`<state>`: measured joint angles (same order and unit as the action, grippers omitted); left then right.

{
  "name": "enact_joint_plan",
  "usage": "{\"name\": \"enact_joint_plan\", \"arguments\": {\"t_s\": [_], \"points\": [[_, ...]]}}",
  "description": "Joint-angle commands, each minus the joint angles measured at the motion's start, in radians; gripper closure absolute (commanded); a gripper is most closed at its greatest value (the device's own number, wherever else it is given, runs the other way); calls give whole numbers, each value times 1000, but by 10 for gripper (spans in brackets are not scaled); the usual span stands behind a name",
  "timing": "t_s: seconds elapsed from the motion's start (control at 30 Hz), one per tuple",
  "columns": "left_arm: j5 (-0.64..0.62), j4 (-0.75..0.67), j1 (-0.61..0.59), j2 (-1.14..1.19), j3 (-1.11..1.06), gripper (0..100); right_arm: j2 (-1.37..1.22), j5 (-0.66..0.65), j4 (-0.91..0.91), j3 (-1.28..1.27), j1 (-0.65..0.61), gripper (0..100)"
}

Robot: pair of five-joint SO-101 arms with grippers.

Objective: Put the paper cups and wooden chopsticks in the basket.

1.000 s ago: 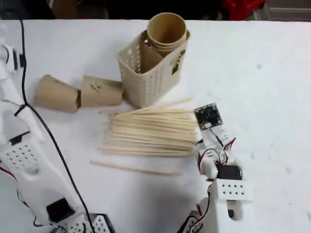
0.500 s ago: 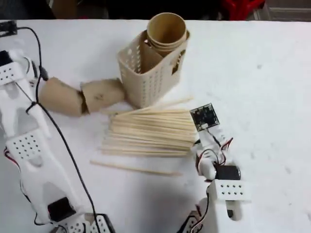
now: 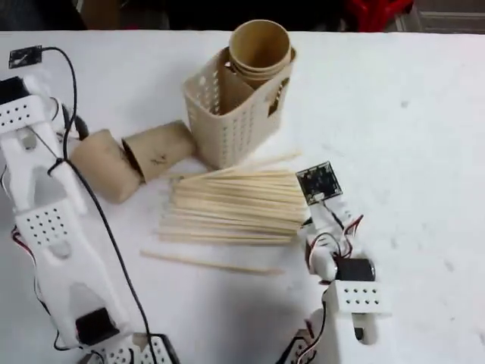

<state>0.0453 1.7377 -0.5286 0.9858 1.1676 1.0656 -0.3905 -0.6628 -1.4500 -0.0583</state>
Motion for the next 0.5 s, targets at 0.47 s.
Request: {"name": "enact_joint_plan", "arguments": {"t_s": [0.47], "points": [[374, 48, 208, -757, -827, 751, 10, -8, 31, 5, -4, 981]]}}
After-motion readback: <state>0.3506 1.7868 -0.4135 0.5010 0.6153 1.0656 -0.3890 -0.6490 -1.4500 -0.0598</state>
